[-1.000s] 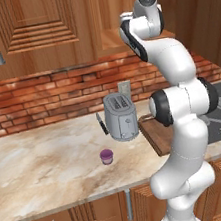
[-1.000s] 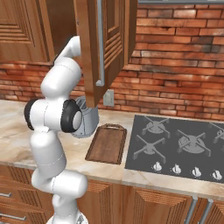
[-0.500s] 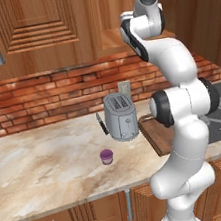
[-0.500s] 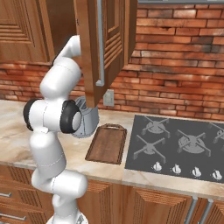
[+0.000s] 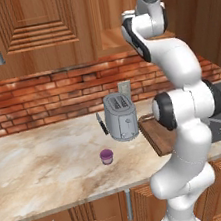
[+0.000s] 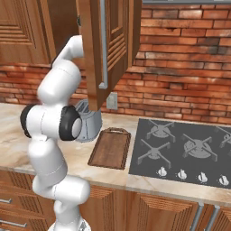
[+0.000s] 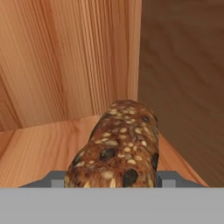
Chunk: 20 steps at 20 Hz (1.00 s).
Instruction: Pick the bread, place it on the cutting board, pick the jam, place it on the counter, and close the cabinet.
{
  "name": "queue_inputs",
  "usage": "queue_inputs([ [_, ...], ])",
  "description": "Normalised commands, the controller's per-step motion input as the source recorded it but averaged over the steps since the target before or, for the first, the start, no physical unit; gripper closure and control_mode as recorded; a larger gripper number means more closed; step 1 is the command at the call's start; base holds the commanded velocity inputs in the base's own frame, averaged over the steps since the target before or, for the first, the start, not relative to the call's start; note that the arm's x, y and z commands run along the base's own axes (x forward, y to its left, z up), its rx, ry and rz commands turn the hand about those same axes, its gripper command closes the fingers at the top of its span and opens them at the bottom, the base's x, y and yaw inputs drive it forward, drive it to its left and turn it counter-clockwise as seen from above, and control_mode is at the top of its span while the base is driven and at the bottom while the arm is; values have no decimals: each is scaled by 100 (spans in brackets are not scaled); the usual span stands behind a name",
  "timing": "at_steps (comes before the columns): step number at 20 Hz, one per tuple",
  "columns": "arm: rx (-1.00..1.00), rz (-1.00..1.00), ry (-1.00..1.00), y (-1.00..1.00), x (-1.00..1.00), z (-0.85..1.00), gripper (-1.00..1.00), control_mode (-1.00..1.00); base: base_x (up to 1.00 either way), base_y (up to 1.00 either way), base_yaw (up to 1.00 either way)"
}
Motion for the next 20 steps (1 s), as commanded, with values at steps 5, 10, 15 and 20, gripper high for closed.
queue_inputs([
  [5, 0, 0, 0, 3, -23, 0, 100, -100, 0, 0, 0],
  [10, -1, 0, 0, 11, -26, 0, 100, -100, 0, 0, 0],
  [15, 0, 0, 0, 13, -28, 0, 100, -100, 0, 0, 0],
  [20, 0, 0, 0, 7, -31, 2, 100, -100, 0, 0, 0],
])
